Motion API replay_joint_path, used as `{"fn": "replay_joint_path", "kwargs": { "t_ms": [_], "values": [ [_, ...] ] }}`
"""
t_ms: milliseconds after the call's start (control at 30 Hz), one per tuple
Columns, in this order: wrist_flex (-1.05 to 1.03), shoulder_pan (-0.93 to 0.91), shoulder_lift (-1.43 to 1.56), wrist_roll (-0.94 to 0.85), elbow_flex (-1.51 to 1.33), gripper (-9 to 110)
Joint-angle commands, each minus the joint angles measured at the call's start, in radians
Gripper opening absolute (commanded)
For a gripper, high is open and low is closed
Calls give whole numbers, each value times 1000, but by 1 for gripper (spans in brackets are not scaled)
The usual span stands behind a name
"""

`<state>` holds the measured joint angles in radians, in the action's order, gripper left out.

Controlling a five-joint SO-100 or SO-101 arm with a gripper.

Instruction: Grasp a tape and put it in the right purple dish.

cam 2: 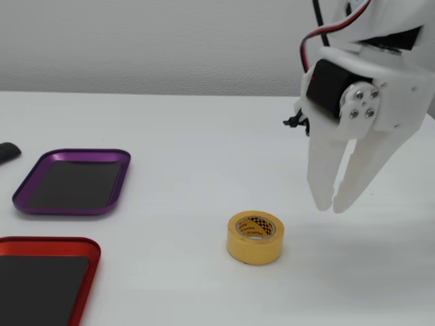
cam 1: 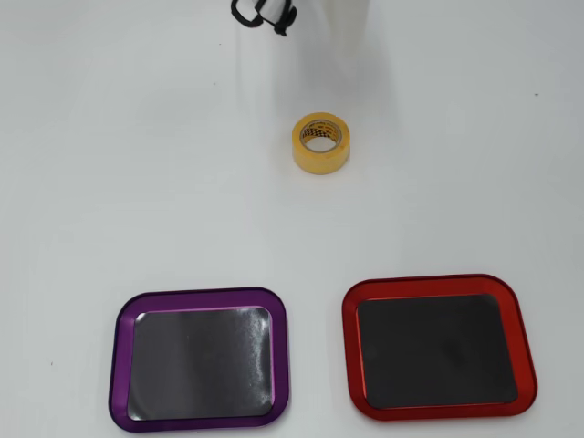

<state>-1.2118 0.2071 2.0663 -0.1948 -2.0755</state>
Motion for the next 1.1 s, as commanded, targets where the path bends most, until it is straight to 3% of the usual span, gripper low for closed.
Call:
{"fn": "replay_joint_path", "kwargs": {
  "t_ms": [0,133,600,1067],
  "values": [
    [29,12,-115,0,100,9],
    [91,12,-146,0,94,17],
    [238,-169,-146,-94,-89,17],
    [255,-178,-158,-103,-98,17]
  ]
}}
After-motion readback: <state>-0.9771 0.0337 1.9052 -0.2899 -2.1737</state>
